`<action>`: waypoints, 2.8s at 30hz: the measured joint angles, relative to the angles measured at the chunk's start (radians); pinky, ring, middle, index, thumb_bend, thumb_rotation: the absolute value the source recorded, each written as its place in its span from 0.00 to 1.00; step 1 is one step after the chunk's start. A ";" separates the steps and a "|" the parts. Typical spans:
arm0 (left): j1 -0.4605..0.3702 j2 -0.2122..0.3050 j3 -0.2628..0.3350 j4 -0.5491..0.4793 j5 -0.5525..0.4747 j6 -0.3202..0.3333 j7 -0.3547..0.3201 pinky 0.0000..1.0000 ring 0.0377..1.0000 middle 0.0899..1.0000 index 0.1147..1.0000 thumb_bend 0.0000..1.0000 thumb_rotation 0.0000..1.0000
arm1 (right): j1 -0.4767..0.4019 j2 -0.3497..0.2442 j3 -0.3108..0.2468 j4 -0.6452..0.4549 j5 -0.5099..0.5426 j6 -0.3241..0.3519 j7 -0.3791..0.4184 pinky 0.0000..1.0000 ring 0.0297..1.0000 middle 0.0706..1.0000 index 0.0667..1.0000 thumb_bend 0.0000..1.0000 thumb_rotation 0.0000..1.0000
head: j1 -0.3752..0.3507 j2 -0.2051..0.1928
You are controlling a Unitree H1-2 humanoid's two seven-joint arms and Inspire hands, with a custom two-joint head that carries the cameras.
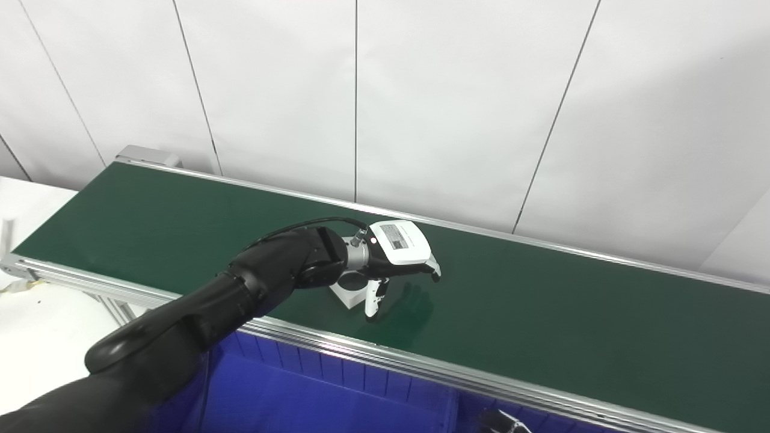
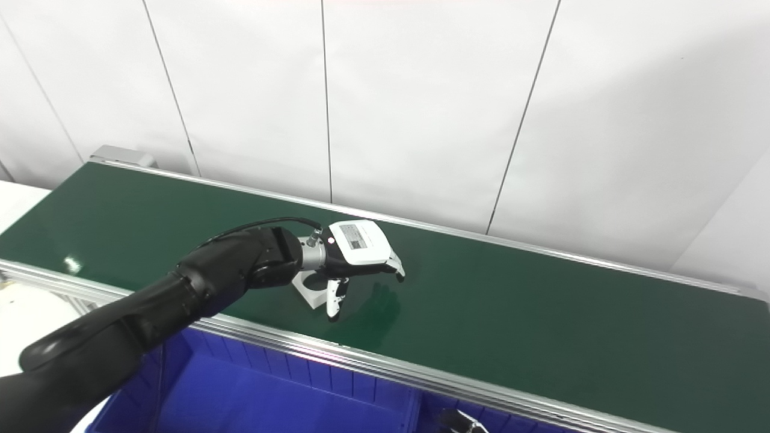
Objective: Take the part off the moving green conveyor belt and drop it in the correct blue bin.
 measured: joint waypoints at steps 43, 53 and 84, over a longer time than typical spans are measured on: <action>-0.046 -0.075 -0.097 0.309 0.027 0.033 0.405 0.46 0.43 0.51 0.45 0.51 0.00 | 0.052 -0.001 0.022 -0.082 -0.001 0.000 -0.019 0.67 0.72 0.74 0.72 0.98 0.29 | -0.049 0.040; -0.046 -0.093 -0.109 0.290 0.022 0.078 0.391 0.32 0.39 0.44 0.44 0.50 0.00 | 0.056 0.001 0.020 -0.081 0.009 0.000 -0.007 0.68 0.72 0.74 0.72 0.99 0.28 | -0.043 0.038; 0.135 -0.096 0.260 -0.357 -0.416 0.320 -0.084 0.44 0.45 0.47 0.39 0.50 0.00 | 0.019 -0.004 -0.056 -0.015 0.049 0.000 0.081 0.74 0.76 0.77 0.76 0.94 0.28 | 0.176 0.040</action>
